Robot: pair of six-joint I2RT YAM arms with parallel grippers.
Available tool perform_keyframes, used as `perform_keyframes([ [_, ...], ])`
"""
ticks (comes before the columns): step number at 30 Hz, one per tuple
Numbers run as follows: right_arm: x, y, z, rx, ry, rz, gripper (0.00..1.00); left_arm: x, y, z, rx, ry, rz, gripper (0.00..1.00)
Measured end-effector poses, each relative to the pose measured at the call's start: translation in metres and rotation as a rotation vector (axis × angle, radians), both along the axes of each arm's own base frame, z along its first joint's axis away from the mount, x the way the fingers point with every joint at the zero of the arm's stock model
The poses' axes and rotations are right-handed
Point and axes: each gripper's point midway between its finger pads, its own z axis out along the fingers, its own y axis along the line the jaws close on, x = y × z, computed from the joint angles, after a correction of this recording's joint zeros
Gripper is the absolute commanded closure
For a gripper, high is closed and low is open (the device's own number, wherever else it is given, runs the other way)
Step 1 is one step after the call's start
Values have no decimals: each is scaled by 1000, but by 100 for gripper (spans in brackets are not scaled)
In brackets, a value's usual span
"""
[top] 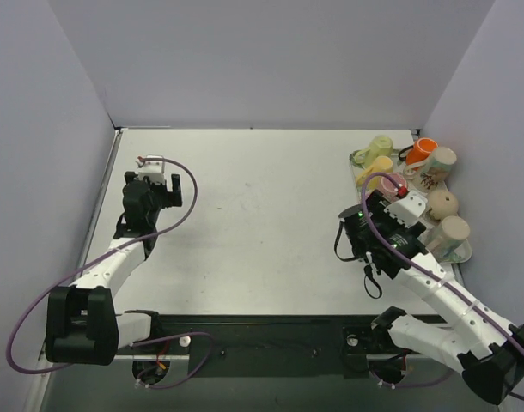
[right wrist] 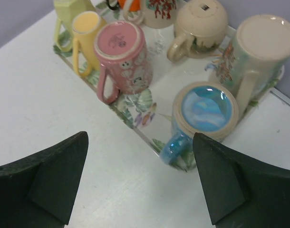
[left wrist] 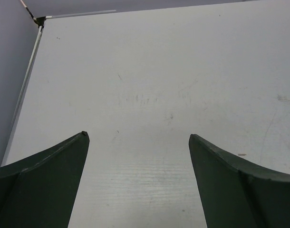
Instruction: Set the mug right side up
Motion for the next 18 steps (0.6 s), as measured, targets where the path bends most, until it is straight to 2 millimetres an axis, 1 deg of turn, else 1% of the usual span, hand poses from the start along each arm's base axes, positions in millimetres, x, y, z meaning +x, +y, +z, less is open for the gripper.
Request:
perform_keyframes([
  [2,-9,-1,-12,-18,22,-39,17,-2,0,-2,2,26,-5,3],
  [4,-15,-1,-22,-15,23,-77,22,-7,-1,-12,5,68,-16,4],
  [5,-17,-3,-26,-7,15,-100,27,-9,-2,-15,4,80,-21,4],
  [7,-20,-7,-34,4,0,-141,29,-12,-4,-22,4,105,-32,4],
  [13,-22,-14,-50,45,-49,-231,30,-23,-6,-42,15,156,-56,4],
  [15,-21,-16,-55,61,-57,-250,29,-24,-9,-45,15,167,-75,4],
  [18,-21,-19,-70,79,-40,-279,28,-26,-15,-46,12,174,-110,4],
])
